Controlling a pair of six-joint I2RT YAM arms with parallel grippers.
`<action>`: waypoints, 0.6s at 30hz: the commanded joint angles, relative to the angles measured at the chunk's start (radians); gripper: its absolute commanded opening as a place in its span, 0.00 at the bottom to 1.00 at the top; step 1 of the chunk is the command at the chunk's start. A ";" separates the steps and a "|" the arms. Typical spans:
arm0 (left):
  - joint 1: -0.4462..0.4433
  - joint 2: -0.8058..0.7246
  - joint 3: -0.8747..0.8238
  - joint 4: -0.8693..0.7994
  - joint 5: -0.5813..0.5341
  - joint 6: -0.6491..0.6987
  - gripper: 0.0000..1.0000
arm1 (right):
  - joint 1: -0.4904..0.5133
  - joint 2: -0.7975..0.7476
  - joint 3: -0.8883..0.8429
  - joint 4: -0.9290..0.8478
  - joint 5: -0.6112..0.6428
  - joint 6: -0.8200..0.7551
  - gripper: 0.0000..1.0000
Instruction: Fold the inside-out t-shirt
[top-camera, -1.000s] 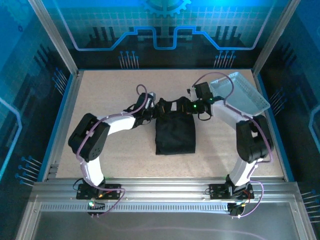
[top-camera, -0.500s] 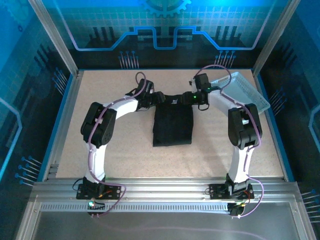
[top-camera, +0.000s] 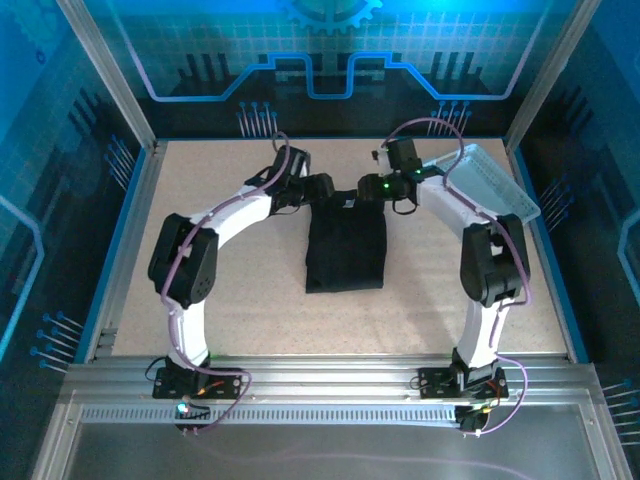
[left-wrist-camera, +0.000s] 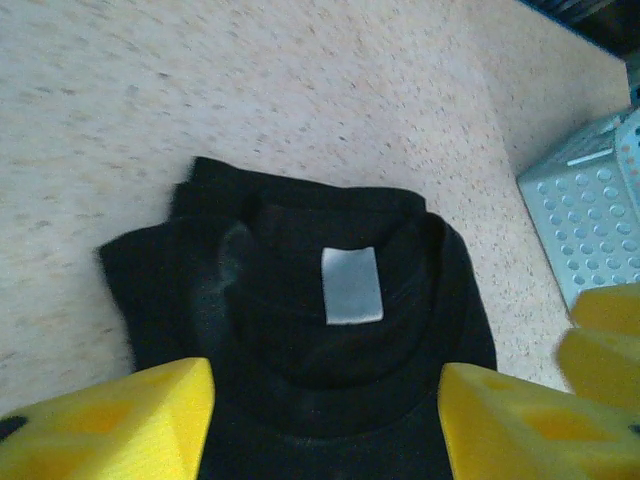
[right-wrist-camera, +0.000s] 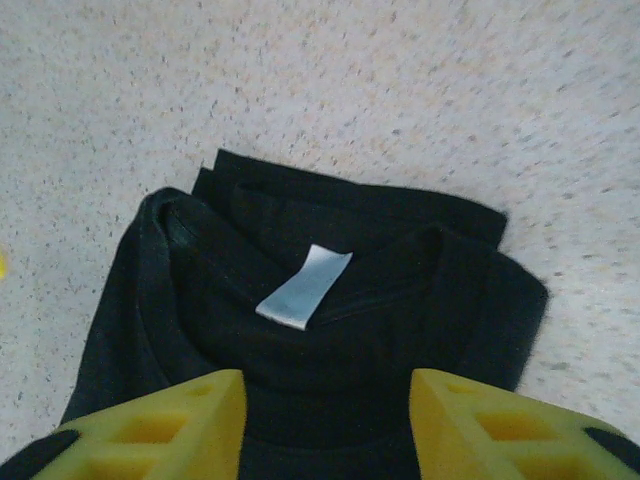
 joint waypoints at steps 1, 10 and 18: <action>0.022 0.130 0.092 0.007 0.099 -0.013 0.60 | -0.021 0.109 0.067 -0.002 -0.064 0.020 0.44; 0.073 0.385 0.262 0.016 0.150 -0.052 0.59 | -0.080 0.327 0.223 -0.046 -0.081 0.064 0.38; 0.116 0.354 0.315 -0.054 0.124 0.014 0.70 | -0.141 0.338 0.289 -0.094 -0.085 0.064 0.40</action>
